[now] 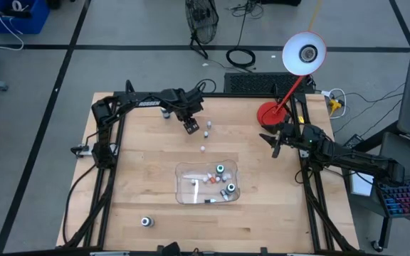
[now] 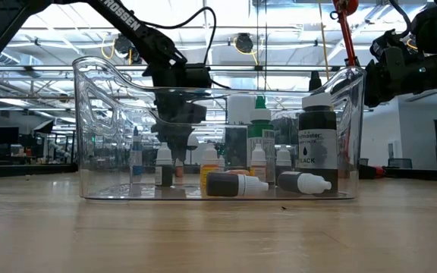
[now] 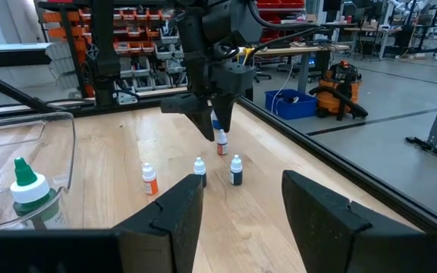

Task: Pick & Place food coloring
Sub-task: Put the small red food coloring bottle into the transparent bin

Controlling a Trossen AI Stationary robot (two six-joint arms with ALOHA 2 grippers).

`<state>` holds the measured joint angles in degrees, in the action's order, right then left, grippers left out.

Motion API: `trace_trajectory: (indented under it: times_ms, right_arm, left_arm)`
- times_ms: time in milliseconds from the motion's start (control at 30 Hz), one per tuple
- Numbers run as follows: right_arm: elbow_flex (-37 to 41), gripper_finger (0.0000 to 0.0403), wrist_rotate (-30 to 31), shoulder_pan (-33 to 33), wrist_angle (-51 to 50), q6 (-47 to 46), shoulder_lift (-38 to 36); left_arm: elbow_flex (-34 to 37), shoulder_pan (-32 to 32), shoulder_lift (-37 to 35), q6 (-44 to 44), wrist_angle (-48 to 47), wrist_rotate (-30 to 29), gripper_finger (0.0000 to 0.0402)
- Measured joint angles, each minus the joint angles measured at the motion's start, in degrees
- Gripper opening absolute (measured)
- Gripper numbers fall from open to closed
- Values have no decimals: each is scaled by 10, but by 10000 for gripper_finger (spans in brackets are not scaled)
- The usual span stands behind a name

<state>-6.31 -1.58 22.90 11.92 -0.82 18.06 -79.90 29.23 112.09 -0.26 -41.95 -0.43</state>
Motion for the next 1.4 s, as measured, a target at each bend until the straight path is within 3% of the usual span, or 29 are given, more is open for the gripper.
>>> trace_trajectory:
  times_ms: [533, 667, 1100, 1400]
  right_arm:
    - [0, 171, 0, 0, 0, 0, 0]
    - [0, 171, 0, 0, 0, 0, 0]
    - [0, 171, 0, 0, 0, 0, 0]
    - [0, 171, 0, 0, 0, 0, 0]
  left_arm:
    - [0, 0, 0, -5, 2, 0, 47]
    - [0, 0, 0, -5, 3, 0, 38]
    - [0, 0, 0, -17, 1, 0, 202]
    - [0, 3, 33, -9, 15, 4, 233]
